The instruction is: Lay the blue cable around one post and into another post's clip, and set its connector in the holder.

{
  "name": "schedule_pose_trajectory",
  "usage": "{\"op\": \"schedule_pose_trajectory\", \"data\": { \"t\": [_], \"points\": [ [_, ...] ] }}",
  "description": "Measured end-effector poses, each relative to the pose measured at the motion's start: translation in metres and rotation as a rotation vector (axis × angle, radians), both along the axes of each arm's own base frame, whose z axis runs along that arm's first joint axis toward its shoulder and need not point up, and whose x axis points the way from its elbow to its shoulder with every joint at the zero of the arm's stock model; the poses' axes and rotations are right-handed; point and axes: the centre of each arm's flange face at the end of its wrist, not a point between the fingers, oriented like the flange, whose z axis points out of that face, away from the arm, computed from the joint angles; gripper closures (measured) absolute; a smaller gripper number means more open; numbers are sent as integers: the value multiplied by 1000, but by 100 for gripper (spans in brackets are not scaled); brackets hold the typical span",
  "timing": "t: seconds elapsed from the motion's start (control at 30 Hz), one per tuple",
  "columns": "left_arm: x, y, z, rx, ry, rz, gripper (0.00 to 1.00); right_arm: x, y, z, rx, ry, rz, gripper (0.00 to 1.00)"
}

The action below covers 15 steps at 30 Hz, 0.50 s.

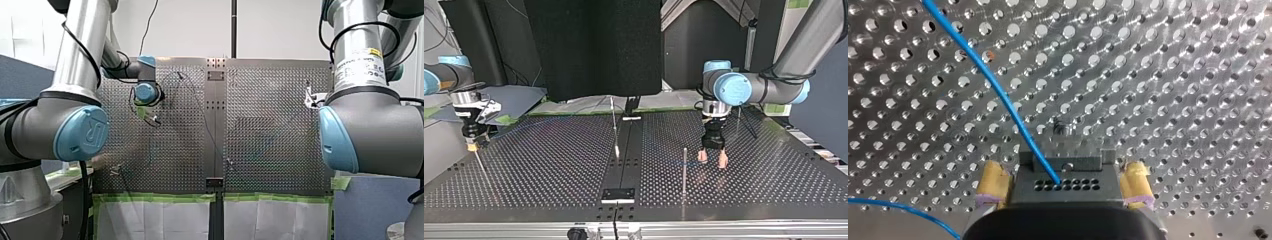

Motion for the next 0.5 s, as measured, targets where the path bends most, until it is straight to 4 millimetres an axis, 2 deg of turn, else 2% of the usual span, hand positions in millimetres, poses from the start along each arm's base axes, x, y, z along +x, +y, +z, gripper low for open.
{"op": "schedule_pose_trajectory", "data": {
  "t": [0.5],
  "points": [
    [0,0,0,10,3,3,0,4,0,1,-14,0,7,1]
  ]
}}
